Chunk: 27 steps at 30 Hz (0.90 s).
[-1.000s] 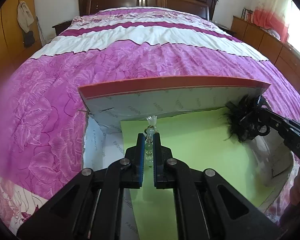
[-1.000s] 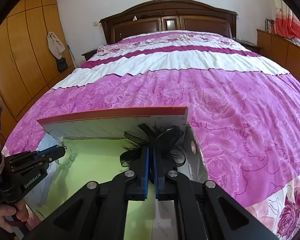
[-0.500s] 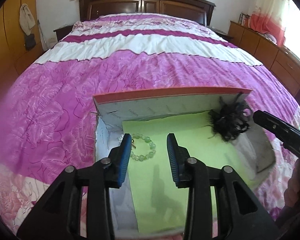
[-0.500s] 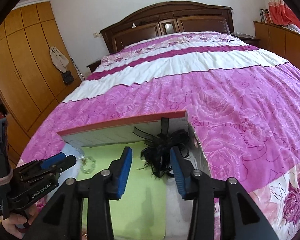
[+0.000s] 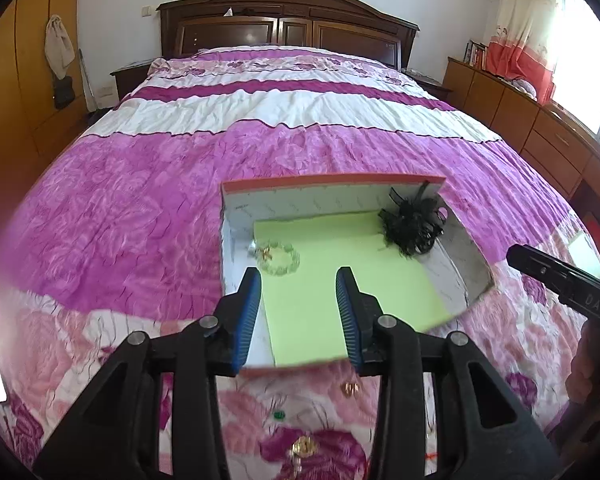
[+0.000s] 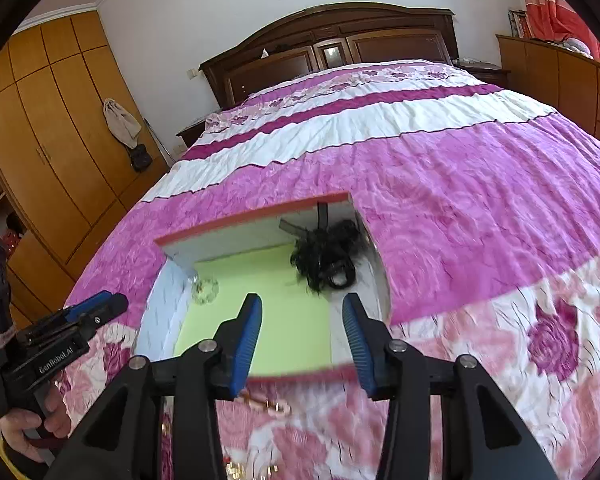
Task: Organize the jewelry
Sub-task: 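Move both open tools back out of the box toward the remaining jewelry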
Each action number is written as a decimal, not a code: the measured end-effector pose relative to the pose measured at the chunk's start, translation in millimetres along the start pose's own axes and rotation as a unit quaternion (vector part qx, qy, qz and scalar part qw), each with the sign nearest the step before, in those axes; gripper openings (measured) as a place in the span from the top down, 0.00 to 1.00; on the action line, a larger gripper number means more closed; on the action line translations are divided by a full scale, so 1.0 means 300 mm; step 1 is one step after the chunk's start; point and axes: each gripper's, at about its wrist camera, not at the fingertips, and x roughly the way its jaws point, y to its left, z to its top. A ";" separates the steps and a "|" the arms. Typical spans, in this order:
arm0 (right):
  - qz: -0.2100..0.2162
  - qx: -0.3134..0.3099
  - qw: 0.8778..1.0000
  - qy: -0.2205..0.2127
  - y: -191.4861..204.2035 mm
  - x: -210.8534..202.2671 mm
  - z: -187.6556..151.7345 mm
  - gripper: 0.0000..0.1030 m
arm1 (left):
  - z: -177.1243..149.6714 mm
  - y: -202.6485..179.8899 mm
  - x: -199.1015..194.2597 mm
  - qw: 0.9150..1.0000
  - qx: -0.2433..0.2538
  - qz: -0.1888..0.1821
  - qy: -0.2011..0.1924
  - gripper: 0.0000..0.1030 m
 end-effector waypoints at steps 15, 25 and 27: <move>-0.008 0.007 0.999 0.047 0.019 -0.021 -0.184 0.52 | -0.195 0.041 0.036 0.998 -0.019 0.001 0.060 0.70; -0.017 -0.003 0.996 0.090 0.044 0.066 -0.266 0.51 | -0.275 0.056 0.113 0.995 -0.029 -0.004 0.095 0.70; -0.017 -0.007 0.995 0.097 0.050 0.083 -0.273 0.51 | -0.288 0.054 0.127 0.994 -0.031 -0.007 0.100 0.71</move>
